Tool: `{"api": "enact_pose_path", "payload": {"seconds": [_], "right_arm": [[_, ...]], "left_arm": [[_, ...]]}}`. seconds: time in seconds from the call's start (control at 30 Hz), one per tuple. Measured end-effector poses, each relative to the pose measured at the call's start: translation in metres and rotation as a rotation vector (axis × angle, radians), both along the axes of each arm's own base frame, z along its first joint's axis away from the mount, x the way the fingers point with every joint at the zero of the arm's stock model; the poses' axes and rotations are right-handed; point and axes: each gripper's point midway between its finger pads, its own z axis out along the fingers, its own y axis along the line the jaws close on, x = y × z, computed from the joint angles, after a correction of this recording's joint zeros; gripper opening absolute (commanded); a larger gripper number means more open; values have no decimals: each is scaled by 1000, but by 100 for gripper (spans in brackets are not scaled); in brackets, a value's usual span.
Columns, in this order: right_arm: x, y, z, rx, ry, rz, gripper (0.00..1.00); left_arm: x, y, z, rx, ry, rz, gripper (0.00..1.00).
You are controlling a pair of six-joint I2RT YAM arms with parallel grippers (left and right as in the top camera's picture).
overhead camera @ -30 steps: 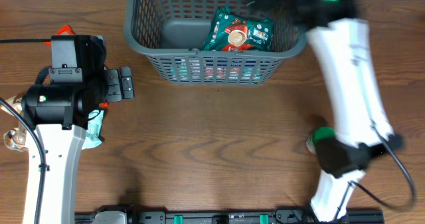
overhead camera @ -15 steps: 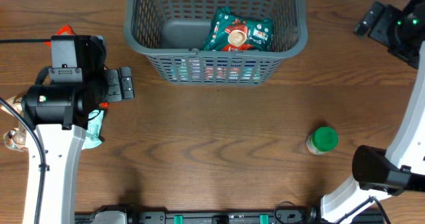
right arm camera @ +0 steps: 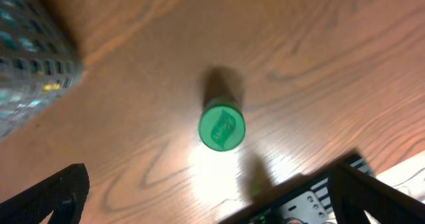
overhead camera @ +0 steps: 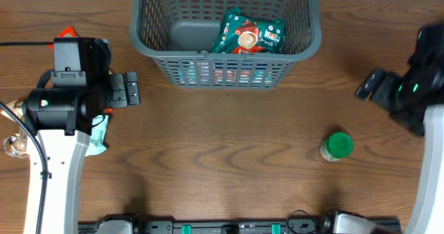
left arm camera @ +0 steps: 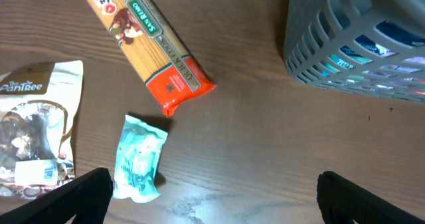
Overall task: Pack container
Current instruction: 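Grasp the green-lidded jar with the right gripper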
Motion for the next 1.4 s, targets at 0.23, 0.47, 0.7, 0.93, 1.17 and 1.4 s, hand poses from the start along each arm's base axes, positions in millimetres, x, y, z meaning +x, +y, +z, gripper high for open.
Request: {"api": "enact_pose_path", "payload": {"seconds": [0.23,0.47,0.7,0.93,1.17,1.4], "right_arm": [[-14,2,-84,19,18,-83,99],[-24,4,-164,42,73,-132,99],[-29,6,-203,51,61,-162,99],[-32,6,-235,49,20,-171,99],[-29,5,-247,45,-20,-171,93],[-24,5,-246,47,-43,-175,54]], "left_arm": [[0,0,0,0,0,0,99],[0,0,0,0,1,0,98],[0,0,0,0,1,0,99],[0,0,0,0,1,0,99],[0,0,0,0,1,0,99],[0,0,0,0,1,0,99]]}}
